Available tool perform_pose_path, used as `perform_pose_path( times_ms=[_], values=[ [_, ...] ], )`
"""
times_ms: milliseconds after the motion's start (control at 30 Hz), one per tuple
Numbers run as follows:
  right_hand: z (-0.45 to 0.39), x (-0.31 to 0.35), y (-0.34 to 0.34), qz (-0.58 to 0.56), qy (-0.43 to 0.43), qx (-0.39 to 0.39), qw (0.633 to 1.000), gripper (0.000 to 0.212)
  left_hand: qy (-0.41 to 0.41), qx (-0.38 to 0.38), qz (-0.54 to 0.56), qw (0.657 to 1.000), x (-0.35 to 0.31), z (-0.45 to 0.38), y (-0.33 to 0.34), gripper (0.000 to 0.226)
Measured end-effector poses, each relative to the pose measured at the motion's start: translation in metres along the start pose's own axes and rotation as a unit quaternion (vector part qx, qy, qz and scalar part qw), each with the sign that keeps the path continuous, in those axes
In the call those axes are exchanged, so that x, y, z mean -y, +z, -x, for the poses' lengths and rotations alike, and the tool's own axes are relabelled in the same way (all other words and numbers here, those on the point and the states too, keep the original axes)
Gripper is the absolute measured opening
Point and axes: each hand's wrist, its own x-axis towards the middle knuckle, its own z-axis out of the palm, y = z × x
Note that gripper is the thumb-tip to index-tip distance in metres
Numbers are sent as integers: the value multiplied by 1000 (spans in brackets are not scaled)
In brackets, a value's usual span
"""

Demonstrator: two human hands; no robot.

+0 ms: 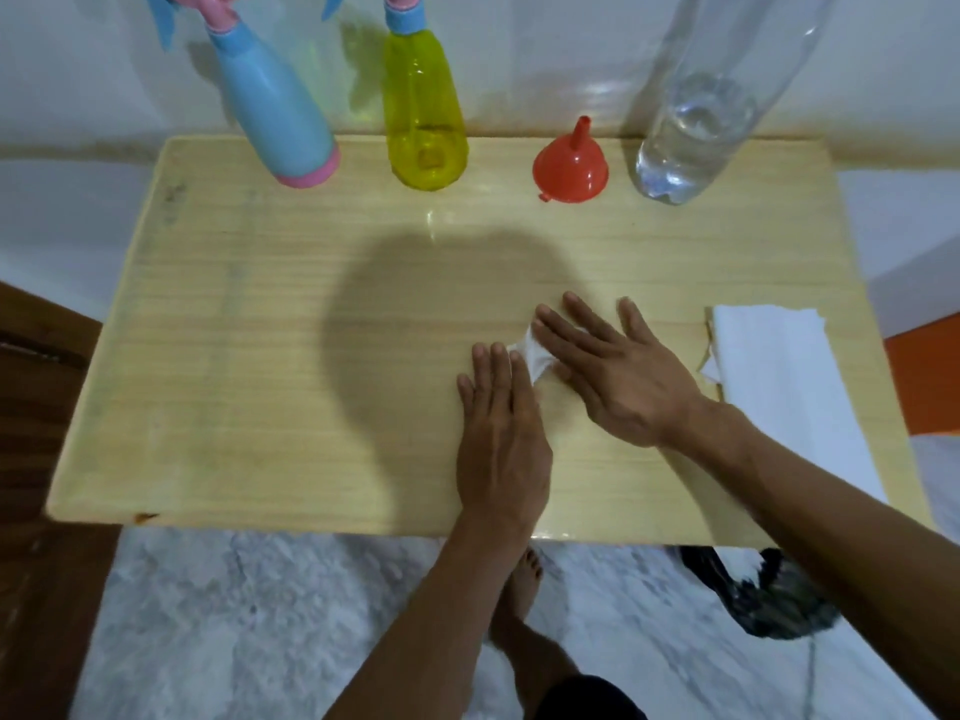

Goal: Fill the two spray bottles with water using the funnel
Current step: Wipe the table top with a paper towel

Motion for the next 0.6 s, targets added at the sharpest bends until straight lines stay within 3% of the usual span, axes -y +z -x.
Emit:
perform_pose_path(
  times_ms=[167, 333, 500, 600],
  values=[
    [42, 26, 9, -19, 152, -14, 988, 57, 122, 30, -5, 992, -7, -1, 8, 47],
    [65, 81, 21, -62, 289, -35, 955, 59, 244, 57, -6, 968, 27, 0, -4, 50],
    [48, 146, 30, -108, 362, -49, 925, 57, 325, 62, 27, 943, 75, -9, -24, 52],
    [31, 179, 36, -118, 378, -52, 917, 56, 330, 96, 22, 939, 103, -10, -45, 56]
  ],
)
